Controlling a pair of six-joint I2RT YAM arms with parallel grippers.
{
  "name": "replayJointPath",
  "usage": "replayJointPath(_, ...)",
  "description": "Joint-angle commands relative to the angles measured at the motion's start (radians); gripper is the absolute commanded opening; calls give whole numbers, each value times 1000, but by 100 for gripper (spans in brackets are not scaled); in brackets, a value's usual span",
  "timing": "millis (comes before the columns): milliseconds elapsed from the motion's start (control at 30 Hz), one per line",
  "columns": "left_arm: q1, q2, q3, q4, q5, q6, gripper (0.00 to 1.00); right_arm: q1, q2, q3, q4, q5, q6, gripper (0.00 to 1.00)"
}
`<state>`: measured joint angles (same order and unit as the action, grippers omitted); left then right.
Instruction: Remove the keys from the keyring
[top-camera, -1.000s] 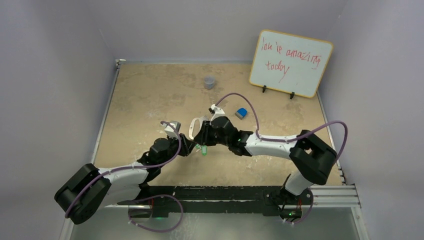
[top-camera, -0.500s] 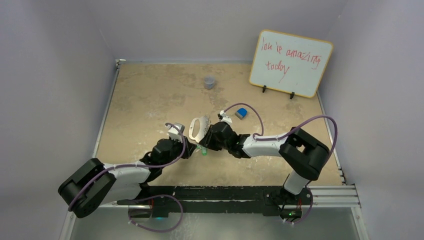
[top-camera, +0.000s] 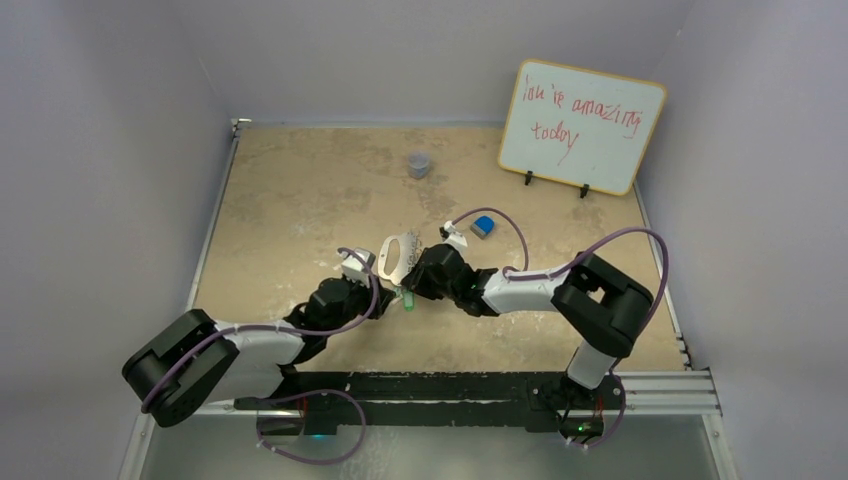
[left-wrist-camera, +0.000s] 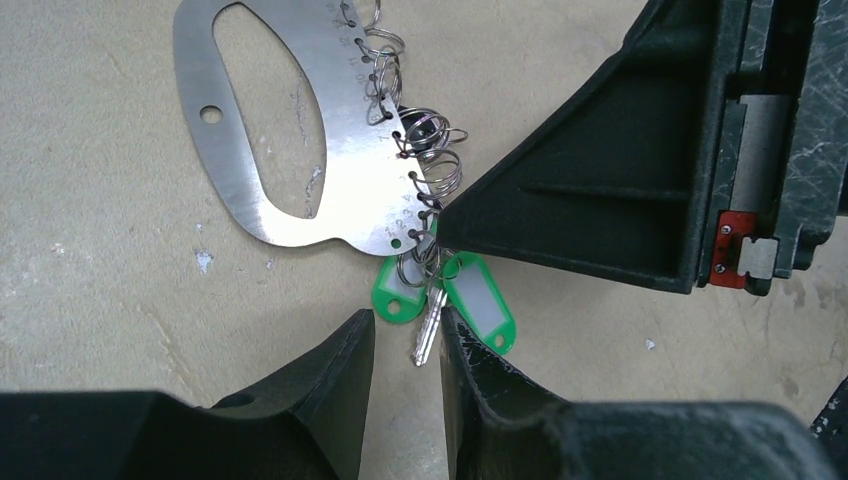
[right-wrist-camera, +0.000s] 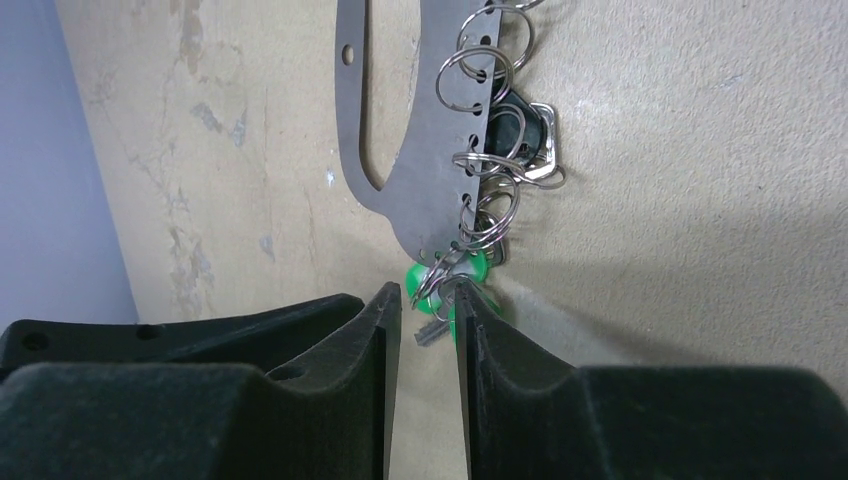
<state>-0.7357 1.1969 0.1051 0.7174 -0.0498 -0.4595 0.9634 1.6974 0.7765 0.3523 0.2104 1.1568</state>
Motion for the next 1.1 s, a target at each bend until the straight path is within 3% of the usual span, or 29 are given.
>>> replayJointPath(0, -7, 28, 39, 49, -6, 36, 29, -13, 12, 6, 35, 42, 25, 28)
replayJointPath(800, -14, 156, 95, 91, 36, 108, 28, -32, 50, 35, 51, 5, -5, 21)
replayJointPath(1067, -16, 176, 126, 57, 26, 139, 18, -31, 48, 42, 49, -3, -14, 20)
